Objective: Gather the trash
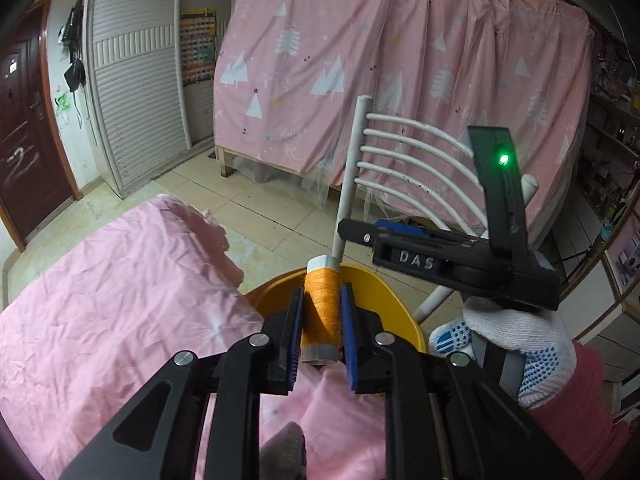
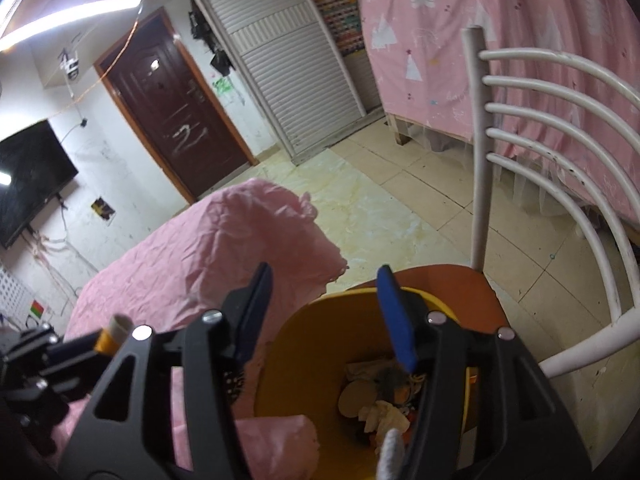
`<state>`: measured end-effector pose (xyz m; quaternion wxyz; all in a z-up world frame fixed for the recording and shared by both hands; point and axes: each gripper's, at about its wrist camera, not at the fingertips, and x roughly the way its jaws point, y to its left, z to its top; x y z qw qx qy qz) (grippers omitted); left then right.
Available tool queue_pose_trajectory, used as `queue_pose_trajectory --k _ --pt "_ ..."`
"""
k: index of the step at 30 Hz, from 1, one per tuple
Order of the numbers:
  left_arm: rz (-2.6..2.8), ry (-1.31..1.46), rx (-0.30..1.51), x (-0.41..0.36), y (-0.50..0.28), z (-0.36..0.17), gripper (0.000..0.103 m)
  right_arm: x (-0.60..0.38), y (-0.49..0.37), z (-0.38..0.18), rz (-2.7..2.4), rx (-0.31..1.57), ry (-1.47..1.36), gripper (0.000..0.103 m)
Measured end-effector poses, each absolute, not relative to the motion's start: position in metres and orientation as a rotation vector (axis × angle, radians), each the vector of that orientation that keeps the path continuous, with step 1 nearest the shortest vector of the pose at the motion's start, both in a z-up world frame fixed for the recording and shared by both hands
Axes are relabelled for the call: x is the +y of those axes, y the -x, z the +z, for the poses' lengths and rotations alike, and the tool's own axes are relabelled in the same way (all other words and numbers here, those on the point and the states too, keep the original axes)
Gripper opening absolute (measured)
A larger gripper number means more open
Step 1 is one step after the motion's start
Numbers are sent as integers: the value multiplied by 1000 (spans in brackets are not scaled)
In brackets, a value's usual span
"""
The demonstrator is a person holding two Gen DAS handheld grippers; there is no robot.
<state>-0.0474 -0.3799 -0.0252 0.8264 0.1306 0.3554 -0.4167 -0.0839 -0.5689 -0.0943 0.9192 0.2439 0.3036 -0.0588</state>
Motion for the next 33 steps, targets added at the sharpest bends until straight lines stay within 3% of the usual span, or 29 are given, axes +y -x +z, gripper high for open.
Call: queue_pose_trajectory --k 11,21,26,30,33 --pt "-944 -231 793 -413 40 -41 10 -591 94 -98 -165 596 -569 52" --pt "-917 -213 820 -402 31 -49 30 -584 91 -100 -151 608 -555 53" --pt "-886 -184 814 -385 21 -47 38 -572 88 -94 -137 605 -533 67" --pt "-859 -162 804 -367 16 -44 45 -560 84 -87 -119 595 -520 88" --pt "-815 -149 787 -349 13 -41 53 -549 80 -83 -98 594 -517 90"
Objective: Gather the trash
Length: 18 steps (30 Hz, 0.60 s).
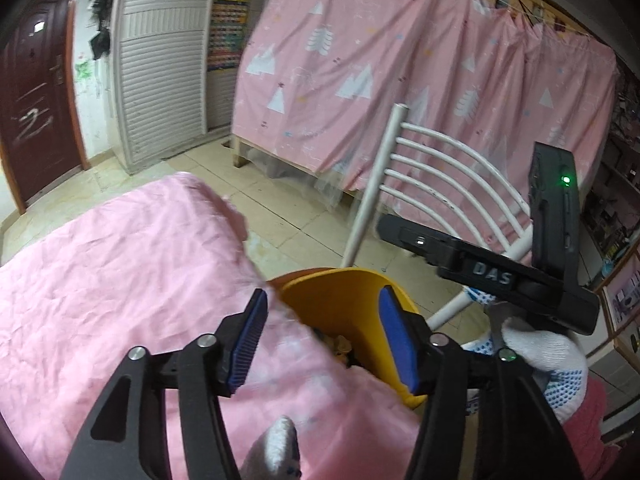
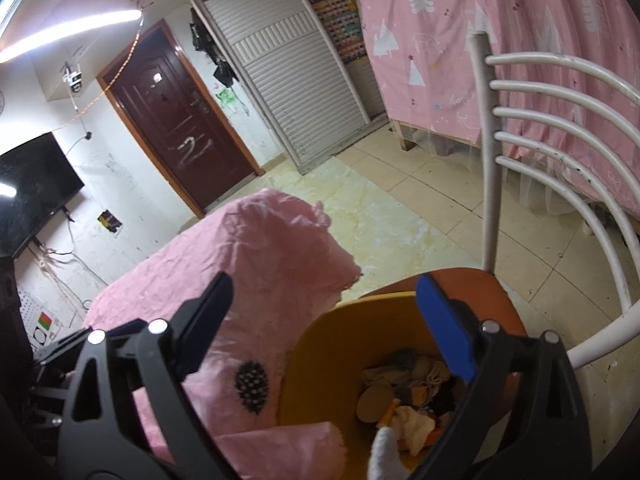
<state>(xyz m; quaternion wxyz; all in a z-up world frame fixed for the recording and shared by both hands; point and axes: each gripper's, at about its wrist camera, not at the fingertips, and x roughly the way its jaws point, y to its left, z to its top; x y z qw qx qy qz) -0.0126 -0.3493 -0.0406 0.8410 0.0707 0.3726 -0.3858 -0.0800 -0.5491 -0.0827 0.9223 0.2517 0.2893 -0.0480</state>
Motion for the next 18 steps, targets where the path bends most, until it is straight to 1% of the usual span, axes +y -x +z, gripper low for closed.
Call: queue_pose_trajectory --k 1,4,6,13,18 --pt "-804 -145 784 -343 11 -39 57 -546 79 -82 -94 595 -514 90" --pt "-740 -137 761 -325 9 -33 65 -531 74 -76 -74 597 -493 91" --pt "-704 -127 747 -312 7 -29 68 -520 70 -72 -58 596 -477 92" --pt "-586 -97 710 -268 2 -16 72 -478 53 -59 -5 602 -409 92" --pt "-509 -65 692 -232 -3 -9 73 -442 43 -49 33 606 -352 92"
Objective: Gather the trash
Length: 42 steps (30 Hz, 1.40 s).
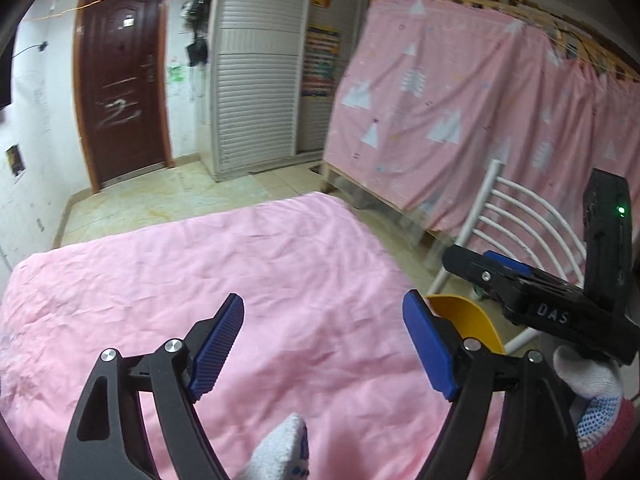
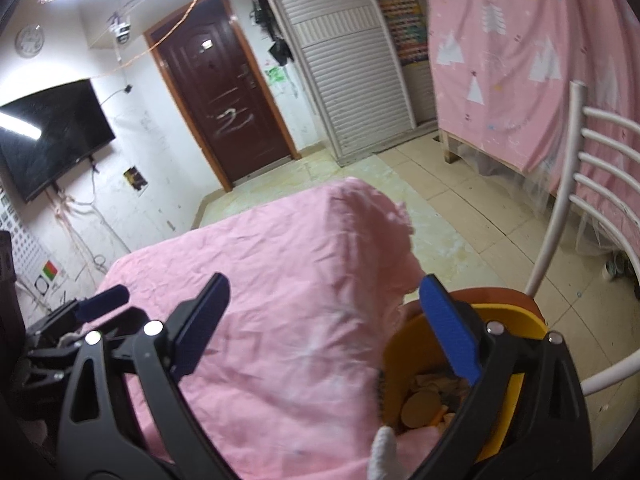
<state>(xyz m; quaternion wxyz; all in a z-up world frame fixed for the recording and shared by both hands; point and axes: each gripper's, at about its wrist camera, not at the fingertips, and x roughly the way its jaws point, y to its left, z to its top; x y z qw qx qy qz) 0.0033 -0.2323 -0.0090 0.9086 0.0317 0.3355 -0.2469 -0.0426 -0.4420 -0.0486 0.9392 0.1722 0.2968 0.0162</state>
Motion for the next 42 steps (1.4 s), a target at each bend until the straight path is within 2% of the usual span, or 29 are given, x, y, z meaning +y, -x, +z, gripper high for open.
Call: queue_pose_trajectory --k 24,42 --pt "-167 11 632 -93 -11 8 73 -307 10 -28 229 636 -190 92" --pt "-123 40 626 -69 -10 10 73 -280 7 -25 259 644 -155 92"
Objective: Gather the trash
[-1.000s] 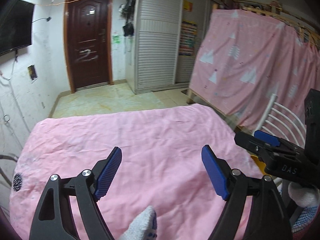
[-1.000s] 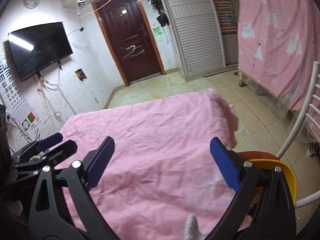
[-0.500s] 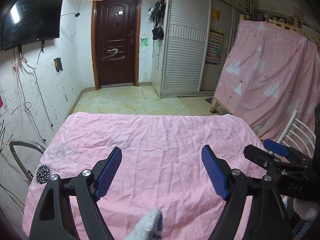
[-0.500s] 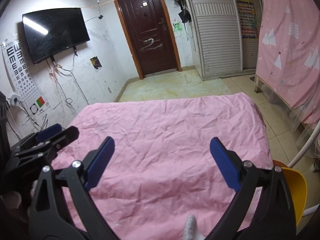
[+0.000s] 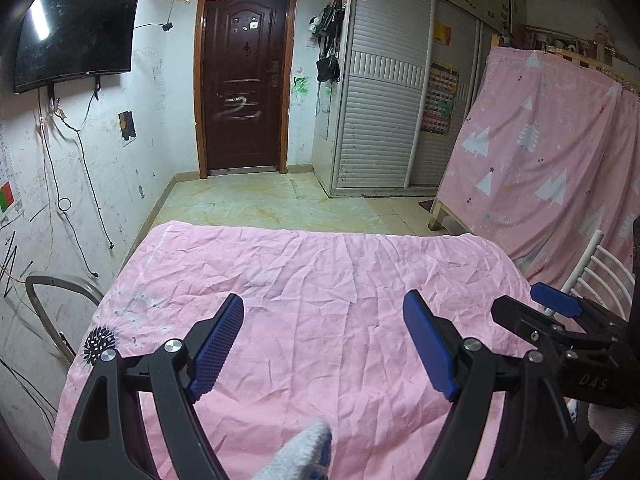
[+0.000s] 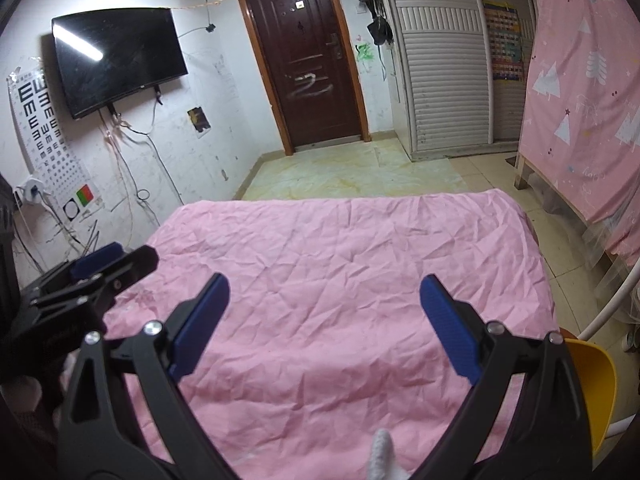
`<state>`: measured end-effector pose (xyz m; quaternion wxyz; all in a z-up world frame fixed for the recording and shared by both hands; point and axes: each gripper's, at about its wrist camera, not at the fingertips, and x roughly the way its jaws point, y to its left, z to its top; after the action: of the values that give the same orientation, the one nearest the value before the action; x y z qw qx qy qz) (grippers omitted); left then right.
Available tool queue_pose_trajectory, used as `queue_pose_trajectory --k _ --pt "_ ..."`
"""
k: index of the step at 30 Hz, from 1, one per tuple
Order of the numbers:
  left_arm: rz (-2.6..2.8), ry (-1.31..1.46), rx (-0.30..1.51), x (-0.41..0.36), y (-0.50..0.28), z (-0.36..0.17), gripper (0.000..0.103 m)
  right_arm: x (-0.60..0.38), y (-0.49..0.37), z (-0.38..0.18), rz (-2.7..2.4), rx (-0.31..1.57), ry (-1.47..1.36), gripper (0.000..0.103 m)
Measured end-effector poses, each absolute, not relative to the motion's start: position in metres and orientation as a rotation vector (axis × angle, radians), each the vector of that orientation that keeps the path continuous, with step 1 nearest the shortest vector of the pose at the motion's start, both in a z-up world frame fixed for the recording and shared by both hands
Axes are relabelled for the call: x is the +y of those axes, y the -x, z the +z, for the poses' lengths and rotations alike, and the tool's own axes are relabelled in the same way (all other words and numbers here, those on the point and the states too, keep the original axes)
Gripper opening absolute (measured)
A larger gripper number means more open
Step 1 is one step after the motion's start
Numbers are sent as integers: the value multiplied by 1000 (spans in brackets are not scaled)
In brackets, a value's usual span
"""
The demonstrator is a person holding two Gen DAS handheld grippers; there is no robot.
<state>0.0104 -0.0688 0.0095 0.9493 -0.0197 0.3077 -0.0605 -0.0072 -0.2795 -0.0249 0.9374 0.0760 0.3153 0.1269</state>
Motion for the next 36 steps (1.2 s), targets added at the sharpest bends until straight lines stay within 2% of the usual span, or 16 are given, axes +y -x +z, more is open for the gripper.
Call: queue_pose_trajectory --k 36 --pt "-127 38 630 -74 -10 11 73 -279 8 -24 254 641 -156 92"
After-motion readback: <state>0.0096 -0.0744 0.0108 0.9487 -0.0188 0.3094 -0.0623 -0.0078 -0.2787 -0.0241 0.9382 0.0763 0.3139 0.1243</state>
